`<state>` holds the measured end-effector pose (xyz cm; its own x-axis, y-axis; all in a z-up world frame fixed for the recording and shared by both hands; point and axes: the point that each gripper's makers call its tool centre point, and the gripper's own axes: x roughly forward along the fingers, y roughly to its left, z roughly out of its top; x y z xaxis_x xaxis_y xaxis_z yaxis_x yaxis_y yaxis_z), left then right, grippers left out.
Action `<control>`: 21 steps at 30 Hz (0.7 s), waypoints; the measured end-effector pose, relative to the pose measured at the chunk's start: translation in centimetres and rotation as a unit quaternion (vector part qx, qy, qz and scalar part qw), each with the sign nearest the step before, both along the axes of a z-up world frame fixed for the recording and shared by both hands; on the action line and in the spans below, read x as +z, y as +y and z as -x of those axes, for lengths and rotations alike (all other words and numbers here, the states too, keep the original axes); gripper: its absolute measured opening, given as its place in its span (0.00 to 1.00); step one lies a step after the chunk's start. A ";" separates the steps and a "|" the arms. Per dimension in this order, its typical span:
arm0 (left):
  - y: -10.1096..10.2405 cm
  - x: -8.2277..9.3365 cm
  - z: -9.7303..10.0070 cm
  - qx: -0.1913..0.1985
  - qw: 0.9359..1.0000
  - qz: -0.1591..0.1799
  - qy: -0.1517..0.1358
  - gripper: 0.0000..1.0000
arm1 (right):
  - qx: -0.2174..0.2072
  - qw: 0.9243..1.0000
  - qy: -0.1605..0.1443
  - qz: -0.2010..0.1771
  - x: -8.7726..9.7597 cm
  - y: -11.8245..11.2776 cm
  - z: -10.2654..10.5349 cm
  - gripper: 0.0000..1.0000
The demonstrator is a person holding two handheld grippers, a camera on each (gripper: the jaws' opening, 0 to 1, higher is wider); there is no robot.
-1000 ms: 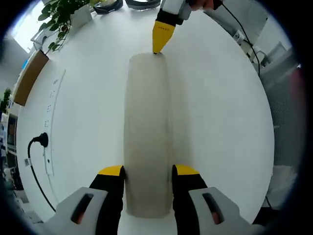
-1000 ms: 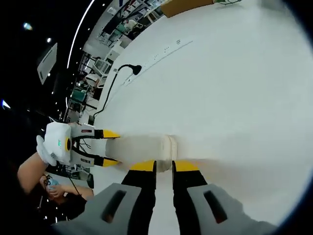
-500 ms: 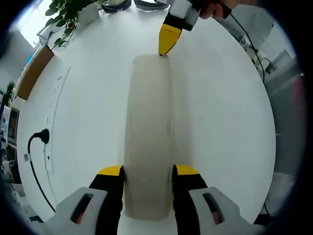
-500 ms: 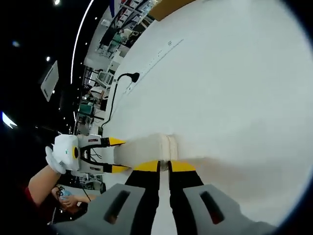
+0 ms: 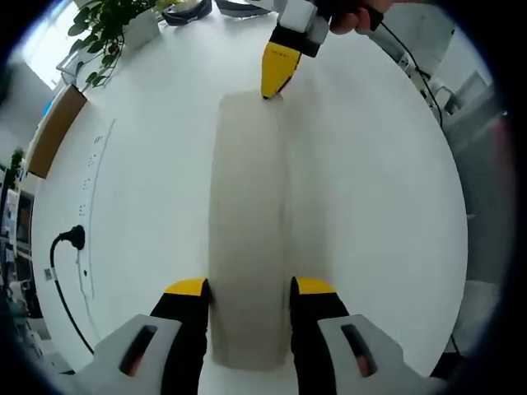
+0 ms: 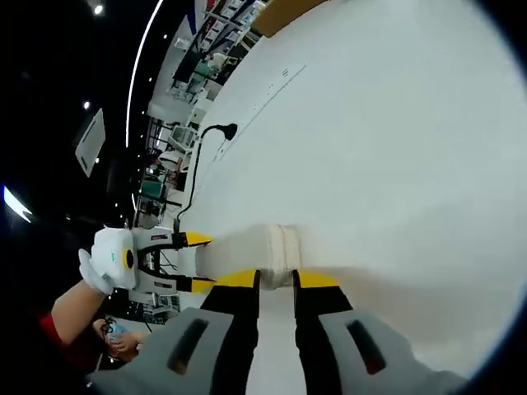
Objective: Arrange the utensils inside the cutlery case until each visible utensil rests in its matching compartment.
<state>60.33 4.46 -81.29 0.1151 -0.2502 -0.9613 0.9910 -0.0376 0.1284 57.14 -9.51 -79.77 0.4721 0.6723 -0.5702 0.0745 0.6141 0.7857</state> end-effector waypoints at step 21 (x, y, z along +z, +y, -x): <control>-0.1 0.2 0.5 0.000 1.000 0.002 -0.015 0.39 | -0.039 0.998 -0.027 -0.036 0.8 -1.1 -4.6 0.17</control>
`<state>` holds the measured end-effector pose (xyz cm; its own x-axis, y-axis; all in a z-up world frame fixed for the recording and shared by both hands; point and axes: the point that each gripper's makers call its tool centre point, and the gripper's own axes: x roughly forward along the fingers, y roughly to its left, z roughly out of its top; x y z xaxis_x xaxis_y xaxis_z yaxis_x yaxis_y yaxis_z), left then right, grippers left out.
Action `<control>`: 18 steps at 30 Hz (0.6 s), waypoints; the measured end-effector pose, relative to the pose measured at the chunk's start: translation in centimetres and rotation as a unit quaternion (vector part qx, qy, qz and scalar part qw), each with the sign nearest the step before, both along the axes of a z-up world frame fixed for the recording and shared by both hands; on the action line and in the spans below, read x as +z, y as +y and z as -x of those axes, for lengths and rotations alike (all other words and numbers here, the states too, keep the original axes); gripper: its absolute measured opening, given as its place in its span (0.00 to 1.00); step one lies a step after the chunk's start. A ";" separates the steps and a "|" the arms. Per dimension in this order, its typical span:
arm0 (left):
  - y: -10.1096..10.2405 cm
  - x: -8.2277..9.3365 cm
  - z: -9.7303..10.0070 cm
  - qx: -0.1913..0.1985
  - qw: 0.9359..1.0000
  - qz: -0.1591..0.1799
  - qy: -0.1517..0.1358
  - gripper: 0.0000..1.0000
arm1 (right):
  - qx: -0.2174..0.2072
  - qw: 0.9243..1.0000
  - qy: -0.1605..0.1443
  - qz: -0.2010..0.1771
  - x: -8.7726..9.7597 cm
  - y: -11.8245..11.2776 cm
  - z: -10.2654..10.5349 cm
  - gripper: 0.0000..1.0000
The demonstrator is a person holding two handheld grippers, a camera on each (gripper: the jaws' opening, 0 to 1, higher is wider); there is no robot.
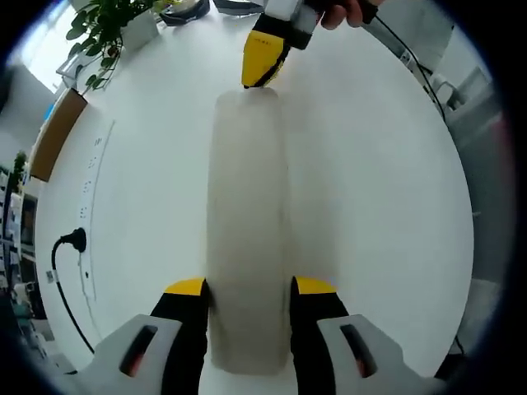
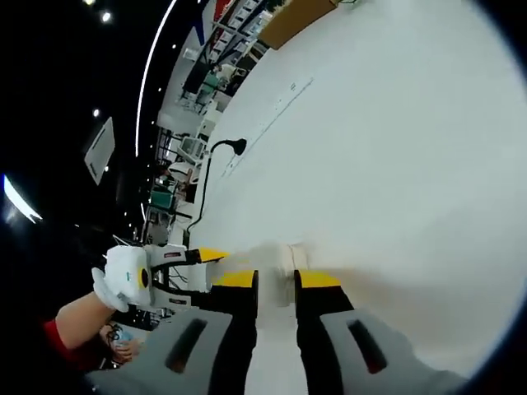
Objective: Arrange the utensils inside the cutlery case until each visible utensil rests in its matching compartment.
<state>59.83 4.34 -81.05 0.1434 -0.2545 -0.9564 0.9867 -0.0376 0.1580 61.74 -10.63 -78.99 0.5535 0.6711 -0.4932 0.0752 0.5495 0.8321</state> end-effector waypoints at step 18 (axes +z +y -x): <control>-0.1 -0.6 -0.6 0.000 1.000 -0.001 -0.001 0.39 | -0.033 0.998 0.042 -0.026 -2.1 0.6 0.6 0.17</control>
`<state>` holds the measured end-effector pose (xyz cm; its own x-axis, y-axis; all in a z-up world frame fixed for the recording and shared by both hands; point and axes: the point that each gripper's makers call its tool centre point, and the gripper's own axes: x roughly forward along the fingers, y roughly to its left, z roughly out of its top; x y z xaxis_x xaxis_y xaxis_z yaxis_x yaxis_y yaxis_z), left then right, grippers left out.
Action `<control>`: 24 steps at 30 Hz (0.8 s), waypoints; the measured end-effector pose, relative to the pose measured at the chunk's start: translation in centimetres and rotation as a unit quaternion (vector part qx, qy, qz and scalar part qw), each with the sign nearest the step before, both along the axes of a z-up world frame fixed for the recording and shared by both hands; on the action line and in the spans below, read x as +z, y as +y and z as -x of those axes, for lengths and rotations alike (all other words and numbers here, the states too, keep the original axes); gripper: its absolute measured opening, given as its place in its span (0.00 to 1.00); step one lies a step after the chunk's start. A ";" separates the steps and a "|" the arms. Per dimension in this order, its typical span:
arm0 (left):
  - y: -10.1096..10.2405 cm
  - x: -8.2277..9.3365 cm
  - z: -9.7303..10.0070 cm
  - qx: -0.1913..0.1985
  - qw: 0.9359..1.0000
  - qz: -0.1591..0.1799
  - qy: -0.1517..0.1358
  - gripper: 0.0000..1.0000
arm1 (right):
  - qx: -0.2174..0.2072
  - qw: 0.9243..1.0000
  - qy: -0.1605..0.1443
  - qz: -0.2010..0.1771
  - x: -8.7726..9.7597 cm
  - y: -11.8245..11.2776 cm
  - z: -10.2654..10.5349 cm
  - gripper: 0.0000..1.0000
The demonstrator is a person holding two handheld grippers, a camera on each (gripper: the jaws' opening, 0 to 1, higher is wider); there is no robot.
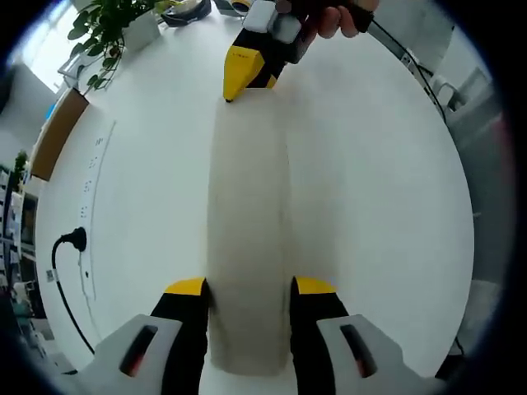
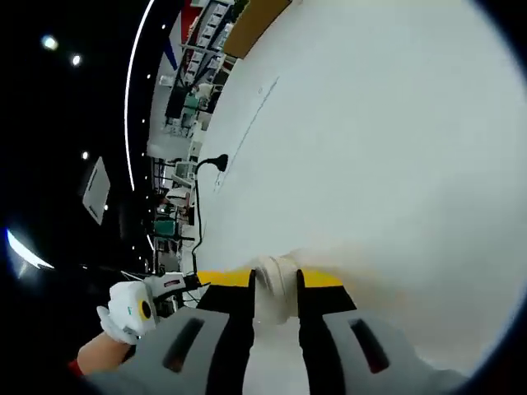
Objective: Arrange the utensils inside the cutlery case until each visible utensil rests in its matching compartment.
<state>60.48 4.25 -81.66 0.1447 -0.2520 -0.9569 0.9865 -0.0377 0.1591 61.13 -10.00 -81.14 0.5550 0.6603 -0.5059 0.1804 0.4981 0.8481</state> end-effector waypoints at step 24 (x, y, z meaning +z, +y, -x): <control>0.0 -0.1 0.0 0.015 0.999 0.046 0.001 0.39 | -0.012 0.999 -0.033 0.026 -0.2 -0.4 -0.8 0.15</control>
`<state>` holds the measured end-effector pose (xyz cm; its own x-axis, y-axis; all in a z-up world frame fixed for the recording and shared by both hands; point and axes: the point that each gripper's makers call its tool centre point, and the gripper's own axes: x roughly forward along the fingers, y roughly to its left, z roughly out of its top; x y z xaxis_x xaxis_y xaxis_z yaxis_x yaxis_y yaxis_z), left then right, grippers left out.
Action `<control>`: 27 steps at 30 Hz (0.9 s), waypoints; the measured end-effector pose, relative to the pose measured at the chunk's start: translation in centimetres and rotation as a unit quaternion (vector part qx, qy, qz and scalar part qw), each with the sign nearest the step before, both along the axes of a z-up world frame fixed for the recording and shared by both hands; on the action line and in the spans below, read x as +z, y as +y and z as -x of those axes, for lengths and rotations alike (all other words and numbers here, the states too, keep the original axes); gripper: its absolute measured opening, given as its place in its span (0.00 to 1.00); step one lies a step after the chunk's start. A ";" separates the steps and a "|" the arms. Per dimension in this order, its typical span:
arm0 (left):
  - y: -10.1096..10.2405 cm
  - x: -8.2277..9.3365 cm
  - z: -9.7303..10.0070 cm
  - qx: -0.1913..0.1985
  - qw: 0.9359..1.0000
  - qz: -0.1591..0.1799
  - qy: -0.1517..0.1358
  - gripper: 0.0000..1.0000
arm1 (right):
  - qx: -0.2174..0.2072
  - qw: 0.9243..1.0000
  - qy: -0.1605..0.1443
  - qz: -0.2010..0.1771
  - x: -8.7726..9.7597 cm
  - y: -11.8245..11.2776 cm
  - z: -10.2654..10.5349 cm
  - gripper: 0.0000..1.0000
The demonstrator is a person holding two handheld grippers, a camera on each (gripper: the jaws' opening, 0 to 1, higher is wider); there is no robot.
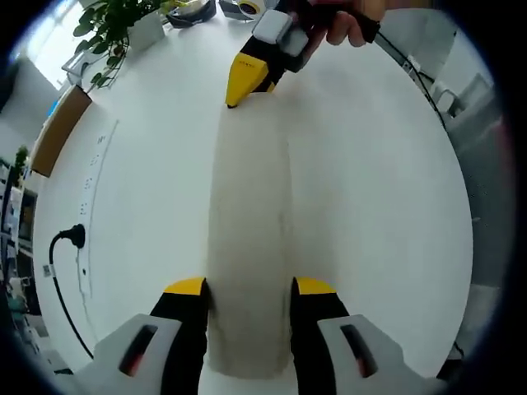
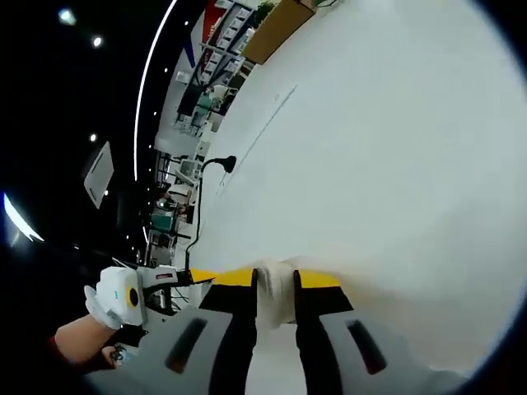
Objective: Arrange the utensils inside the cutlery case until each visible utensil rests in its matching compartment.
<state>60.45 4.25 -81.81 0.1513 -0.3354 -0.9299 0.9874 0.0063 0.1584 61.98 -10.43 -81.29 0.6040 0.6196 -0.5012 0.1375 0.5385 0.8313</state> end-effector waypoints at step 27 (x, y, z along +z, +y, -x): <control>1.1 -0.3 1.8 0.042 0.997 -0.020 0.065 0.42 | 0.015 0.998 -0.011 0.064 0.9 1.7 2.3 0.15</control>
